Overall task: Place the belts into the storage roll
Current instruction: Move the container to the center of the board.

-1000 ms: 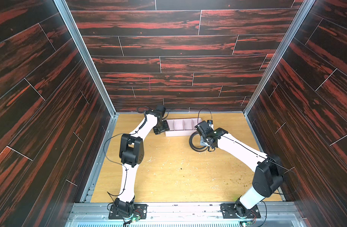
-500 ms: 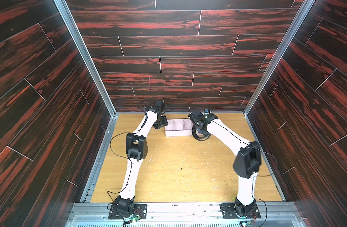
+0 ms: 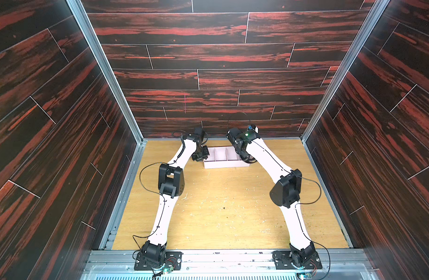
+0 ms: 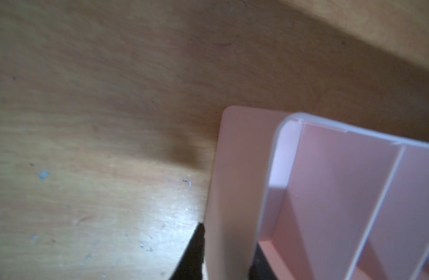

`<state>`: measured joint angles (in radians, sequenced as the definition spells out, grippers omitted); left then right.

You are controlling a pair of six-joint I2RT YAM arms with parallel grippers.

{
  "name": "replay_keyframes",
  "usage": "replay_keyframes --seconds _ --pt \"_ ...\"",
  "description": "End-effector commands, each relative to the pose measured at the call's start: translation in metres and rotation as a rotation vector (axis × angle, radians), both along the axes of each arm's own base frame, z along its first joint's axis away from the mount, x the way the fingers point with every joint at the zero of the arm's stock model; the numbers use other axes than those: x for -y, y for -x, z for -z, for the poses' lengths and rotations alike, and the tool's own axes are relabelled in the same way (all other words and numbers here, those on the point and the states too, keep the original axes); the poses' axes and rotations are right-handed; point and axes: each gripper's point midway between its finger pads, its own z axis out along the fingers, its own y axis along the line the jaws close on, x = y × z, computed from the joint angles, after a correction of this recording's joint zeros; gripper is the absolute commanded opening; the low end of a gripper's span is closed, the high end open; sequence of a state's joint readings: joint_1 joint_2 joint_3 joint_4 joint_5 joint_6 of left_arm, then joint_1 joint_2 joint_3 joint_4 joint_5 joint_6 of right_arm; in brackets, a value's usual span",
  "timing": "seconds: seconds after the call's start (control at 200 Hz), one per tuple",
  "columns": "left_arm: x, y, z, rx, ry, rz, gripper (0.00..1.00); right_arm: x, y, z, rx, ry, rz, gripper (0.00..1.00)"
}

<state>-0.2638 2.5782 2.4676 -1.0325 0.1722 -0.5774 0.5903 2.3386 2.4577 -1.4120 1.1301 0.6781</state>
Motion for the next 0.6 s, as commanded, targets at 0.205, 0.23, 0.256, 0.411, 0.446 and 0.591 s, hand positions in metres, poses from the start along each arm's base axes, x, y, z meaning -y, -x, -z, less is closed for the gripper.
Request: replay_keyframes --seconds 0.205,0.23,0.256,0.411,0.446,0.591 --pt "0.0 0.024 -0.013 -0.057 -0.012 -0.008 0.05 0.015 -0.006 -0.018 0.033 0.133 0.03 0.0" --pt "0.001 0.027 -0.014 -0.06 -0.018 -0.009 0.04 0.016 -0.006 -0.018 0.034 0.139 0.029 0.0" --pt "0.003 0.031 -0.014 -0.066 -0.024 -0.006 0.03 0.015 -0.006 -0.018 0.033 0.144 0.028 0.0" --pt "0.011 0.052 -0.022 -0.092 -0.073 0.028 0.01 0.016 -0.006 -0.023 0.041 0.154 0.027 0.0" --pt "0.011 0.057 -0.023 -0.104 -0.085 0.031 0.0 0.018 -0.004 -0.025 0.041 0.161 0.03 0.0" --pt "0.009 0.074 -0.031 -0.135 -0.12 0.046 0.0 0.021 0.001 -0.025 0.021 0.174 0.036 0.0"
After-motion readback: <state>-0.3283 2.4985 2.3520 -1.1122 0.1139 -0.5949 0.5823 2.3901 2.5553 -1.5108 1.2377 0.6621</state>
